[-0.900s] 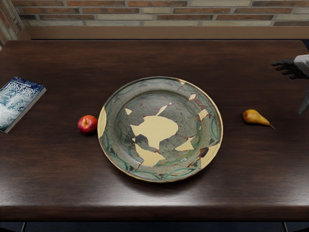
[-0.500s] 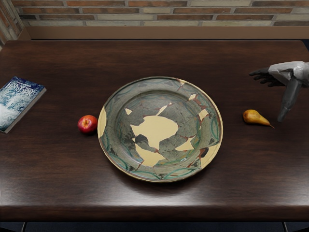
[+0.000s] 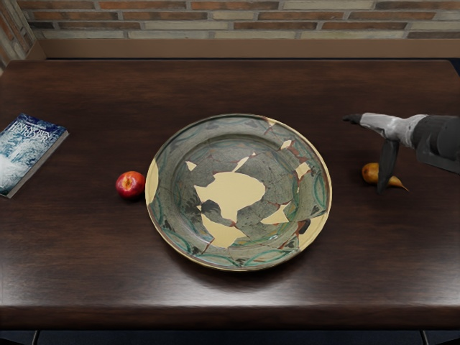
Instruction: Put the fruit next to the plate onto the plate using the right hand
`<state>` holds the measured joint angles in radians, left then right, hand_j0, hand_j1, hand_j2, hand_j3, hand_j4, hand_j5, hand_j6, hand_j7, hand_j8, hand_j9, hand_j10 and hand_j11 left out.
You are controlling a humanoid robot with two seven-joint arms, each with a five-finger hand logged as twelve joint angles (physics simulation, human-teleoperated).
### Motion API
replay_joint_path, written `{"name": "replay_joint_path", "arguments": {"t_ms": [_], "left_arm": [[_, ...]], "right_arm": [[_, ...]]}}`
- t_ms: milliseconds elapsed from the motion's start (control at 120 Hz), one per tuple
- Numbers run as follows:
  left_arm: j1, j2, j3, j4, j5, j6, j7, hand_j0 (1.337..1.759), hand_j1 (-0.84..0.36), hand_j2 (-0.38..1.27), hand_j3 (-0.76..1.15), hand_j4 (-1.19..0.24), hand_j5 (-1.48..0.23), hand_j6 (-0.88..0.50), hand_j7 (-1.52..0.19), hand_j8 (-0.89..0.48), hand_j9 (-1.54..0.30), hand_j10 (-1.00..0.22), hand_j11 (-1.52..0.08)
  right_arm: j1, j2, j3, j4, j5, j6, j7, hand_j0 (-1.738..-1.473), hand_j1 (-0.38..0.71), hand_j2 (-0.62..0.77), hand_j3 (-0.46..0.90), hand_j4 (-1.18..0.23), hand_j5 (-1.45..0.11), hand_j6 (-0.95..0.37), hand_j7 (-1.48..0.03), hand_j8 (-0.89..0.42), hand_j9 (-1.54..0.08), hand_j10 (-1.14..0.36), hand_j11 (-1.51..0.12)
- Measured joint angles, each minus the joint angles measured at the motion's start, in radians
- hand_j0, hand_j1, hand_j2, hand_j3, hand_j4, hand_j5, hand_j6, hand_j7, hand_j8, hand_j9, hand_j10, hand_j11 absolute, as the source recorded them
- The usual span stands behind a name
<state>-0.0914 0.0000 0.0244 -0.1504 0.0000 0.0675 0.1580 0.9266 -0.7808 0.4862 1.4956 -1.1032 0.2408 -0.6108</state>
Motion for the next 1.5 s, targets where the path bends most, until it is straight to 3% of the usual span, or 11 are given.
{"name": "replay_joint_path", "arguments": {"t_ms": [233, 533, 808, 1092, 1500], "left_arm": [[-0.001, 0.000, 0.000, 0.000, 0.000, 0.000, 0.000, 1.658, 0.33, 0.00, 0.00, -0.02, -0.02, -0.02, -0.02, -0.02, -0.02, -0.02, -0.02], [-0.001, 0.000, 0.000, 0.000, 0.000, 0.000, 0.000, 1.658, 0.33, 0.00, 0.00, -0.02, -0.02, -0.02, -0.02, -0.02, -0.02, -0.02, -0.02], [0.000, 0.000, 0.000, 0.000, 0.000, 0.000, 0.000, 1.658, 0.33, 0.00, 0.00, -0.02, -0.02, -0.02, -0.02, -0.02, -0.02, -0.02, -0.02], [0.000, 0.000, 0.000, 0.000, 0.000, 0.000, 0.000, 1.658, 0.33, 0.00, 0.00, -0.02, -0.02, -0.02, -0.02, -0.02, -0.02, -0.02, -0.02], [-0.001, 0.000, 0.000, 0.000, 0.000, 0.000, 0.000, 1.658, 0.33, 0.00, 0.00, -0.02, -0.02, -0.02, -0.02, -0.02, -0.02, -0.02, -0.02]], "right_arm": [[-0.082, 0.030, -0.021, -0.002, -0.128, -0.113, 0.000, -1.658, -0.29, -0.01, 0.00, -0.05, -0.06, -0.05, -0.06, -0.05, -0.06, -0.05, -0.06], [-0.122, 0.075, -0.040, -0.047, -0.197, -0.176, 0.000, -1.658, -0.12, -0.04, 0.00, -0.20, -0.25, -0.20, -0.25, -0.20, -0.25, -0.20, -0.25], [-0.163, 0.077, -0.040, -0.029, -0.242, -0.236, 0.000, -1.658, 0.04, -0.06, 0.00, -0.33, -0.43, -0.33, -0.42, -0.33, -0.43, -0.33, -0.43], [-0.213, 0.080, -0.040, -0.010, -0.313, -0.304, 0.000, -1.658, 0.08, -0.07, 0.00, -0.37, -0.47, -0.37, -0.47, -0.37, -0.47, -0.37, -0.47], [-0.225, 0.079, -0.042, -0.031, -0.348, -0.334, 0.000, -1.658, 0.10, -0.07, 0.00, -0.38, -0.49, -0.38, -0.49, -0.38, -0.49, -0.38, -0.49]]}}
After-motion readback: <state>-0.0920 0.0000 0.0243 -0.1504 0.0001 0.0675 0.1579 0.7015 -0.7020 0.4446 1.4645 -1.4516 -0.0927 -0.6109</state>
